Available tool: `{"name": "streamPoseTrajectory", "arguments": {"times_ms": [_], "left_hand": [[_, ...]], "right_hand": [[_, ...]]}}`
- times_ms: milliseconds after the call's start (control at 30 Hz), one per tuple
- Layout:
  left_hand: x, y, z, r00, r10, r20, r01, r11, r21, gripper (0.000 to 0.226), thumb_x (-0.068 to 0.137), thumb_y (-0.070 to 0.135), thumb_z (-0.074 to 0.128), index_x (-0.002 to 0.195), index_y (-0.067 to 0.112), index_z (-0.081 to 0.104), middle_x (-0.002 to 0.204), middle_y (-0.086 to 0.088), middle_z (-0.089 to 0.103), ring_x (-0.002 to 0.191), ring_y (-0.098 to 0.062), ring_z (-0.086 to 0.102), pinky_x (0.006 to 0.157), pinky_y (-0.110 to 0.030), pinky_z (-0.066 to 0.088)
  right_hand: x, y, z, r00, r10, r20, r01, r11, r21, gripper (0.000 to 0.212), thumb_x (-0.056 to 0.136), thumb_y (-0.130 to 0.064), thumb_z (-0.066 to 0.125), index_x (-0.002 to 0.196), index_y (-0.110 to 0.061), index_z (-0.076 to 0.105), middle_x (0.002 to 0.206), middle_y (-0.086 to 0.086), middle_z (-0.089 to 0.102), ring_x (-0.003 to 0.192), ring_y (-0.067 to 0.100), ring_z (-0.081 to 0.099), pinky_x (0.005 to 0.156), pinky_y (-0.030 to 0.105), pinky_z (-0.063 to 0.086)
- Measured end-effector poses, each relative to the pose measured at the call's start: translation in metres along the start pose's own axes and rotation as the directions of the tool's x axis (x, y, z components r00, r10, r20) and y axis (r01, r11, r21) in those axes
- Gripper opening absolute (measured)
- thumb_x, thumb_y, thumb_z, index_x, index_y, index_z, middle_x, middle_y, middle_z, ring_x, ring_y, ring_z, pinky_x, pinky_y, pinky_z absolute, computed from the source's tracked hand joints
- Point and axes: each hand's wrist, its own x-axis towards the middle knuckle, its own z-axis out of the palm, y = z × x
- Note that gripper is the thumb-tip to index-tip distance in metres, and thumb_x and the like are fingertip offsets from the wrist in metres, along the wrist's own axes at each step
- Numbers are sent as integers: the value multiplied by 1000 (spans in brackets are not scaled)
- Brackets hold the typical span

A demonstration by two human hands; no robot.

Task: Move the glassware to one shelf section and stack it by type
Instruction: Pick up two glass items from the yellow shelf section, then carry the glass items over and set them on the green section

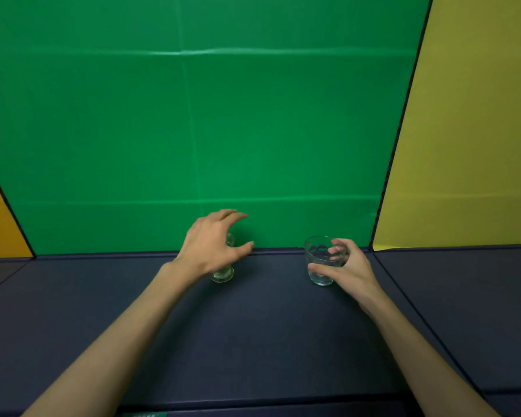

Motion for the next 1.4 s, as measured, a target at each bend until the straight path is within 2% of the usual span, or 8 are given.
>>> {"name": "streamPoseTrajectory", "arguments": {"times_ms": [67,267,567,733,867,1000,1167,1400], "left_hand": [[4,22,3,999,26,42,-28,999,42,71,78,66,52,137,27,58,141,-1,59,129,-26,55,104,-40,45],[4,67,30,988,31,152,-47,994,103,70,86,60,54,147,28,46,153,-3,46,137,-27,45,110,-42,39],[-1,77,45,974,-14,224,-23,986,163,68,89,59,52,148,26,45,157,-5,40,142,-28,39,114,-43,35],[-3,81,45,974,-45,221,9,987,161,69,90,61,51,150,27,43,158,-6,39,141,-28,40,114,-45,35],[-1,87,39,983,-56,176,26,985,168,70,91,63,49,151,28,40,158,-5,39,142,-28,39,113,-44,35],[-3,88,28,989,-79,127,54,981,187,70,92,64,47,152,30,38,159,-4,37,144,-26,36,113,-44,32],[-14,73,6,989,-144,45,130,966,224,69,92,64,47,151,30,41,158,-5,39,144,-26,36,113,-44,33],[-55,19,-39,956,-290,-52,292,913,284,67,91,62,48,150,29,44,158,-6,39,144,-27,36,112,-43,33]], "right_hand": [[4,4,-6,1000,14,-15,-15,1000,-20,76,58,-32,95,121,-22,53,108,-5,63,95,7,60,74,20,43],[22,14,-27,998,58,-19,-59,996,-67,84,57,-32,96,127,-17,53,107,-3,64,97,13,61,80,24,43],[34,25,-42,996,87,11,-86,992,-94,90,59,-34,95,134,-14,49,107,-8,63,99,13,62,88,30,48],[37,22,-46,993,91,81,-78,986,-148,113,59,-39,94,151,-18,32,134,2,56,120,21,56,102,37,46],[36,13,-49,994,-37,103,76,908,-413,115,64,-58,85,155,-22,25,157,3,34,141,27,37,114,46,34],[33,-7,-44,936,-301,184,346,684,-642,86,83,-68,60,151,-21,37,155,3,40,141,24,37,119,48,23],[19,-43,-12,856,-425,295,510,603,-613,59,92,-55,54,141,-22,51,141,-1,54,129,22,48,109,39,33],[-7,-104,71,751,-517,410,660,571,-488,50,94,-48,53,137,-22,55,136,-2,57,122,21,53,101,38,39]]}}
